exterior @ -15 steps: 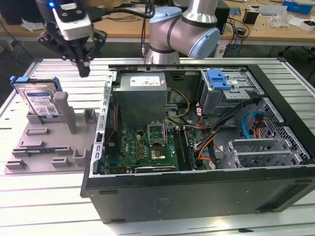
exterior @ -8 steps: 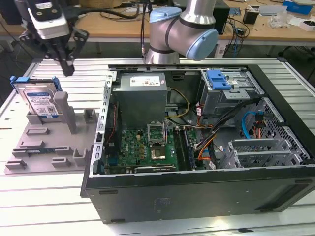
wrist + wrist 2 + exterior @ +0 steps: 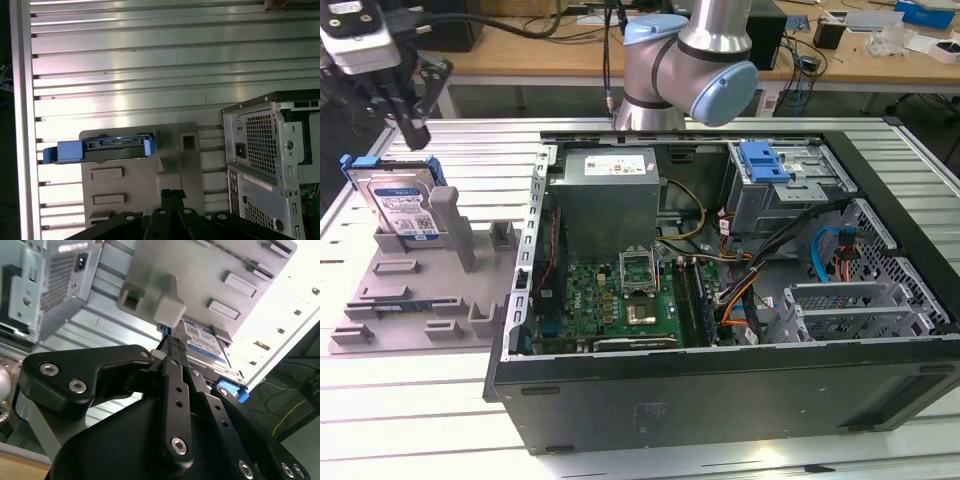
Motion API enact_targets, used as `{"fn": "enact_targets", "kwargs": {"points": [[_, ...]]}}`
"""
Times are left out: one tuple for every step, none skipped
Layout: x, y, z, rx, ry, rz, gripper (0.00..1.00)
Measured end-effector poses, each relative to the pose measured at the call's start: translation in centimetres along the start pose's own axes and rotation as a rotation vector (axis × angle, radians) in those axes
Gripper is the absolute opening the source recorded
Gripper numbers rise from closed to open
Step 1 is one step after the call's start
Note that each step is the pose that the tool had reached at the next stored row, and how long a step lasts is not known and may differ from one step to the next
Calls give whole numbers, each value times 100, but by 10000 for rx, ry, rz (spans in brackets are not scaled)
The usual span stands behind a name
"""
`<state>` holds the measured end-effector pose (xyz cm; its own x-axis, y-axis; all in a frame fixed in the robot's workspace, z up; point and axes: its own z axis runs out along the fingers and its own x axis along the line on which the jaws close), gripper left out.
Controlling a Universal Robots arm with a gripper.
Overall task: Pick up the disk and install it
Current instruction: 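Reach for the disk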
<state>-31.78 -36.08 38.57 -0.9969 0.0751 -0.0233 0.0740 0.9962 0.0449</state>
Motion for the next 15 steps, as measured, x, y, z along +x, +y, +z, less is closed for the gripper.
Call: {"fn": "enact_targets", "kwargs": {"points": [[52,16,2,0,0,1,11],[180,59,8,1,-1,0,11],[244,90,12,0,0,3,11],[277,110,14,1,-1,3,11],[325,145,18,0,-1,0,11],[359,171,21,0,-1,1,11],[392,198,24,1,-1,2,11],[441,236,28,1,-1,0,11],[492,277,33,0,0,2,11],[524,303,36,1,-1,3,11],[558,329,39,1,1,0,11],[593,356,42,1,1,0,11],[659,407,48,1,1,2,11],[731,456,55,3,-2,1,11],[735,458,55,13,-1,2,11]]}}
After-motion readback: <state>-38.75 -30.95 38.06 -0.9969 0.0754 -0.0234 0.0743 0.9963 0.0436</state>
